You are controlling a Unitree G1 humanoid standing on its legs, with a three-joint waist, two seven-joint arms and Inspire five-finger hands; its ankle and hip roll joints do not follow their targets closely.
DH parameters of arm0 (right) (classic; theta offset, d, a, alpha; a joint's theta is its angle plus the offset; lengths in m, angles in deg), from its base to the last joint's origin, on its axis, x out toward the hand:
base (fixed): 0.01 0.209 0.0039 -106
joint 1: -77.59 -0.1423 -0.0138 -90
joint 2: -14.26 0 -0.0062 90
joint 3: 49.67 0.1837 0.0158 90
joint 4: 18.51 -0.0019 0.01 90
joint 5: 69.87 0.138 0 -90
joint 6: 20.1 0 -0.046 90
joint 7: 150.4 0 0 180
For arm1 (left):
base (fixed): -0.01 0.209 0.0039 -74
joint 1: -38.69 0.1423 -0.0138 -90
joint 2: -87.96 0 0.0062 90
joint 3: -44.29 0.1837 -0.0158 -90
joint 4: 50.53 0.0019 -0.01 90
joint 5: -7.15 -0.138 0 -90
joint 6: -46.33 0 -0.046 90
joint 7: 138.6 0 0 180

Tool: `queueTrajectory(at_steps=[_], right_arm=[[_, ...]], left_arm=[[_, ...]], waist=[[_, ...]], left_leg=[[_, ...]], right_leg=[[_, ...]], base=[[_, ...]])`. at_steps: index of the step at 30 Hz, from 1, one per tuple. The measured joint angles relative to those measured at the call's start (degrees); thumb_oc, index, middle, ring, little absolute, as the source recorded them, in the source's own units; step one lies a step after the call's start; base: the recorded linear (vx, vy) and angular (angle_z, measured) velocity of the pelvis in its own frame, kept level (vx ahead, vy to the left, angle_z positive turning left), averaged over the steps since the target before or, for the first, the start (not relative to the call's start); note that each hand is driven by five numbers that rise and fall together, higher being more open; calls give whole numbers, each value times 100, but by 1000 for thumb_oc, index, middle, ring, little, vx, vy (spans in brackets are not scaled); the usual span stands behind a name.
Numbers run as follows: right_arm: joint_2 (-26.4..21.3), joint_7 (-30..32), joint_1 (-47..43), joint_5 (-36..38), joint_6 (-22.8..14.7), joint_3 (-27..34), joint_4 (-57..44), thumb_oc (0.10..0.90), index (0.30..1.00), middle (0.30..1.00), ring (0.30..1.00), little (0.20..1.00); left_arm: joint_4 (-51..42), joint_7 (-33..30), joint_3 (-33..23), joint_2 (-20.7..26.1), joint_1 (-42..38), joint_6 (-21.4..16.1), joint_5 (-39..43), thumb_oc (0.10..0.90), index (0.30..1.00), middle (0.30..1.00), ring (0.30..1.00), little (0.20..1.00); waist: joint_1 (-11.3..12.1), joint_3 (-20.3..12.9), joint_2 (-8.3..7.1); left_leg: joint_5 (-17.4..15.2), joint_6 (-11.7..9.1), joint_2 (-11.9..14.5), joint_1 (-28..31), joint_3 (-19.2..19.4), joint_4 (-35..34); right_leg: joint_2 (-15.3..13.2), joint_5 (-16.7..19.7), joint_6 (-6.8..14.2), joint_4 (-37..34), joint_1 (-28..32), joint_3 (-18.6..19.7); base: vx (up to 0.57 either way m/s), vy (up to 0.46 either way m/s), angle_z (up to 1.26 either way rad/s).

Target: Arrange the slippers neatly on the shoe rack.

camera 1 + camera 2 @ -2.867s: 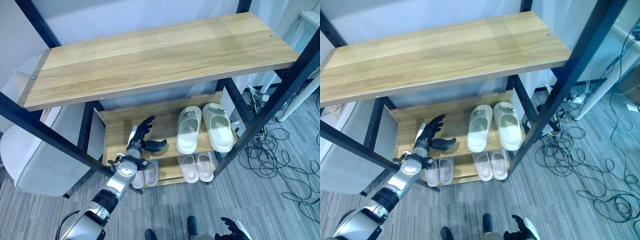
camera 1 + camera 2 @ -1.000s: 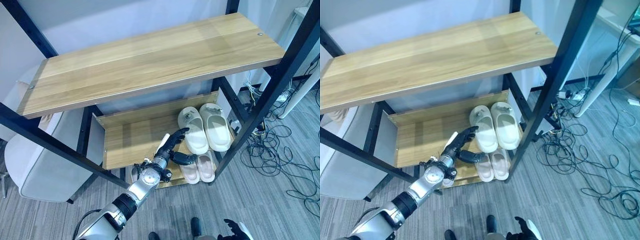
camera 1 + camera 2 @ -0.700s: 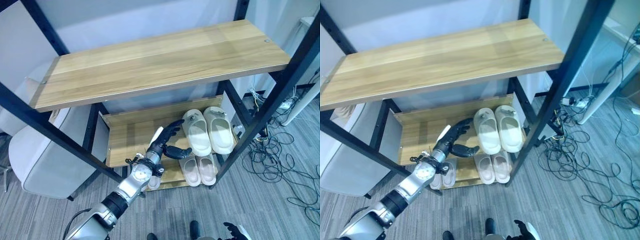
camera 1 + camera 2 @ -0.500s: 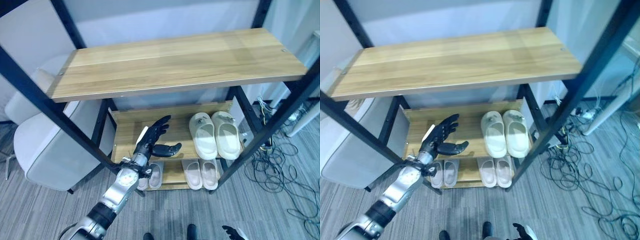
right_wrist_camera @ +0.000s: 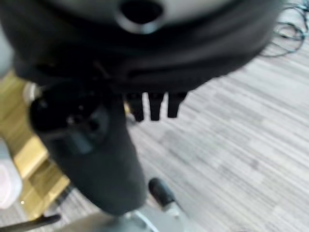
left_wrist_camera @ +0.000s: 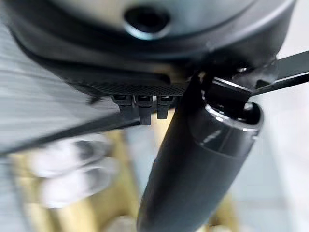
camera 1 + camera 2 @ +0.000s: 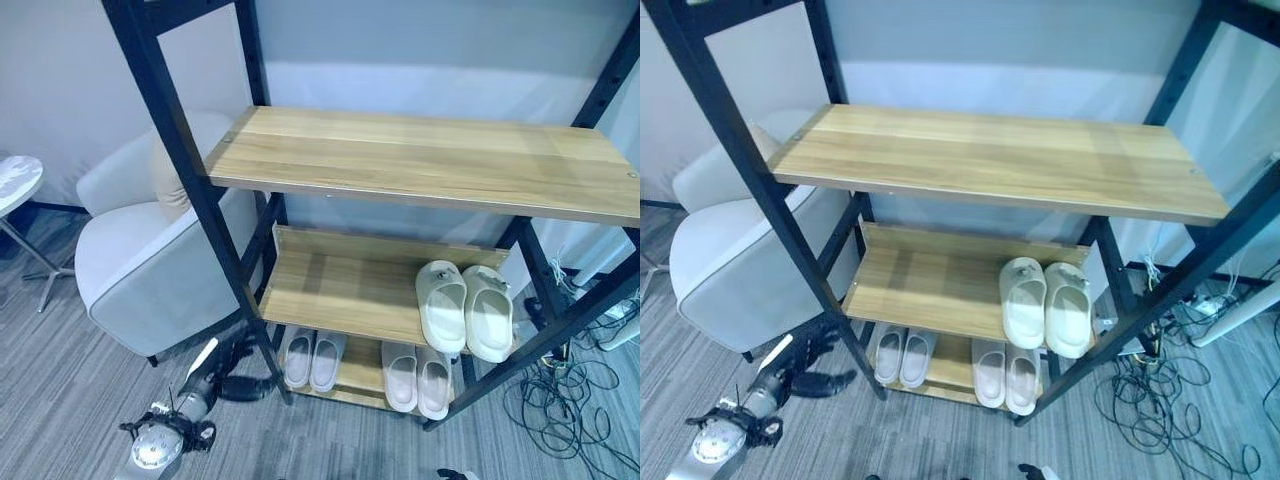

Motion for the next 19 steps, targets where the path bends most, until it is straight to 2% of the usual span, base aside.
queueTrajectory(at_steps=[3, 7, 9, 11, 19], right_arm=[[26, -37, 1, 0, -19, -1, 11, 800, 900, 900, 900, 900], [110, -87, -99, 1, -38, 3, 243, 800, 900, 900, 900, 900], [140, -80, -149, 2, -47, 12, 423, 800, 900, 900, 900, 900], [191, -79, -153, 5, -29, 111, 545, 800, 900, 900, 900, 900], [211, -80, -201, 69, -14, 225, 882, 800, 900, 900, 900, 900]], left_arm=[[1091, -44, 41, -275, -86, 17, -604, 800, 900, 900, 900, 900], [2955, -315, 52, -947, -267, 203, -1370, 800, 900, 900, 900, 900], [3592, -431, 37, -1211, -372, 226, -1562, 800, 900, 900, 900, 900], [4059, -538, 35, -1423, -462, 284, -1680, 800, 900, 900, 900, 900], [5299, -852, -64, -1652, -1081, 324, -2184, 800, 900, 900, 900, 900]], waist=[[-25, -113, -17], [-142, -172, -112], [-155, -173, -141], [-157, -160, -166], [-198, -183, -153]], left_leg=[[9, 14, -5, 6, 2, 7], [17, 28, -16, -2, 5, 9], [5, 28, -25, -2, 11, 9], [-10, 30, -31, -4, 17, 8], [-44, 82, -49, 20, 91, 10]], right_leg=[[-3, 1, 0, -5, 5, 3], [-12, 1, 0, -7, -6, 6], [-24, 1, 0, -3, -10, 10], [-31, 1, 0, 5, -21, 16], [-48, 6, 4, 10, -29, 77]], base=[[-7, 69, 0], [-7, 64, 0], [-2, 50, -1], [0, 54, -1], [8, 46, -4]])
